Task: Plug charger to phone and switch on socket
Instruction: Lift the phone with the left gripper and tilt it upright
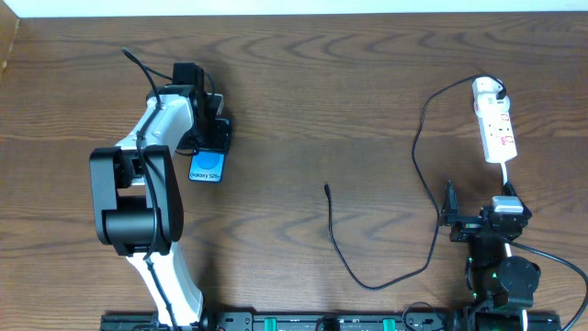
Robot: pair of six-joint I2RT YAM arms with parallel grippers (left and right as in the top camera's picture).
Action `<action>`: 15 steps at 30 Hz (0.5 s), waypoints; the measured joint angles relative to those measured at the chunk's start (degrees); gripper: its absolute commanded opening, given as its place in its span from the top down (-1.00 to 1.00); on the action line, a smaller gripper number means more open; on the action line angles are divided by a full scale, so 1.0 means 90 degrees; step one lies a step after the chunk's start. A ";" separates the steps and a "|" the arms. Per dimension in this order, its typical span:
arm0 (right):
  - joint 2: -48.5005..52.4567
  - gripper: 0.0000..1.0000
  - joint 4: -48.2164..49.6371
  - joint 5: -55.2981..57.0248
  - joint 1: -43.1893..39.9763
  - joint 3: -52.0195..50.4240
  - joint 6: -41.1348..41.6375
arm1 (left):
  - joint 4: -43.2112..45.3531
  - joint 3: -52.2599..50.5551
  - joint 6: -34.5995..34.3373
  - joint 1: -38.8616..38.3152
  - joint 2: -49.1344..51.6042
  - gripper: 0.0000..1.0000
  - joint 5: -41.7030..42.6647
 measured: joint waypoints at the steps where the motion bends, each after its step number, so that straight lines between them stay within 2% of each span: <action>1: 0.0000 -0.99 -0.0002 0.0000 0.0000 0.0000 0.0000 | -0.0017 -0.0002 0.0000 0.0000 -0.0022 0.86 -0.0002; 11: 0.0000 -0.99 -0.0002 0.0000 0.0000 0.0000 0.0000 | -0.0036 -0.0002 -0.0034 0.0010 -0.1066 0.85 0.0056; 15: 0.0000 -0.99 -0.0002 0.0000 0.0000 0.0000 0.0000 | -0.0036 -0.0002 -0.0197 0.0012 -0.1404 0.86 0.0425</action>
